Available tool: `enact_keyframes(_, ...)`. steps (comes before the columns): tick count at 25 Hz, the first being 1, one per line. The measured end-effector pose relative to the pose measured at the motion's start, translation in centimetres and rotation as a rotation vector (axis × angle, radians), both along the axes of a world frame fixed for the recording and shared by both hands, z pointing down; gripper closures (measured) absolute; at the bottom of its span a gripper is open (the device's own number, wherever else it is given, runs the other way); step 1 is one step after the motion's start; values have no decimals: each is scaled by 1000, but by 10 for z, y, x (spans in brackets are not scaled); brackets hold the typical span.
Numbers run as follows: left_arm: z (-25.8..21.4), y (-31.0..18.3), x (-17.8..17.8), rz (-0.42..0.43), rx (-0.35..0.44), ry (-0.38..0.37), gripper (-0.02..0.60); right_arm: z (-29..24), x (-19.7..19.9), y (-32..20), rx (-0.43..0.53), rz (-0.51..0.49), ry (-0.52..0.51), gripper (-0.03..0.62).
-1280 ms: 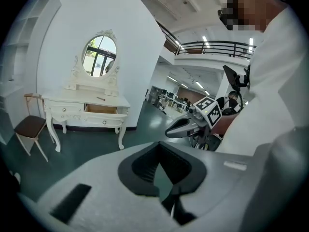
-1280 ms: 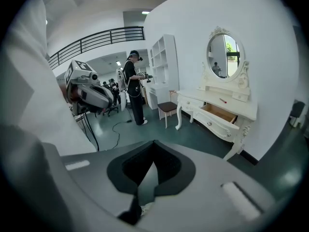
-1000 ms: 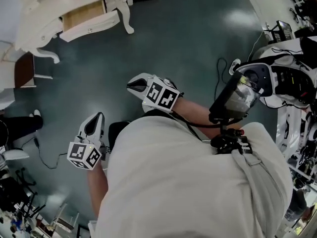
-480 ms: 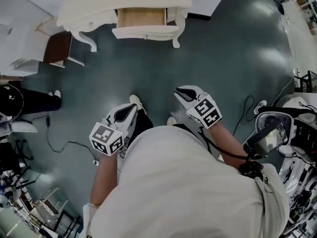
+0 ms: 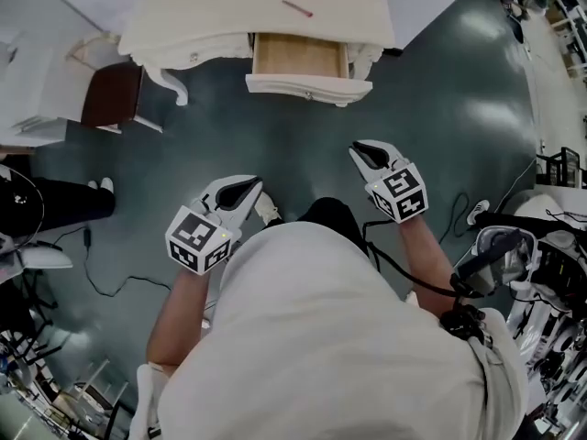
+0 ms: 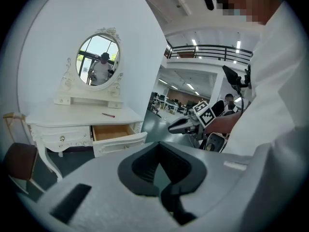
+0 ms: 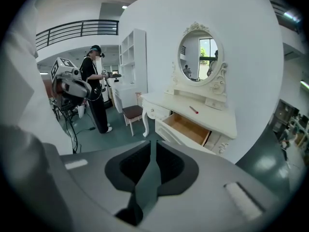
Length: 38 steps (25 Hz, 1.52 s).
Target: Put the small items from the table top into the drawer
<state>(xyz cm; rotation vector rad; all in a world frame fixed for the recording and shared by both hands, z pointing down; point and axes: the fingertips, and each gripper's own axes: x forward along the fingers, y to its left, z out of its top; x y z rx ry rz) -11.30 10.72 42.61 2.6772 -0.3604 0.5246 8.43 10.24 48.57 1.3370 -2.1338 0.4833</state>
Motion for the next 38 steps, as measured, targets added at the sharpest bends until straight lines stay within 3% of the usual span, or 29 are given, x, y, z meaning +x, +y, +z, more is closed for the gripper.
enact_keyframes(4,1,-32,-24,-43,-23,20,580,-9,5,-41,12,31,35,557)
enact_keyframes(9,-5,-62,-26,-86,-32,41,580,-16,31,-97,21,37,77,557)
enact_keyframes(22,-28,-174,34,-247,-25,0,580,16,123,-286,-17,-32,93,536)
enact_keyframes(31,-12,-233,47,-355,-52,-53,580,79,123,-398,-80,-117,96,519)
enact_keyframes(38,-13,-245,40,-485,-63,-84,580,112,115,-452,-123,-170,114,503)
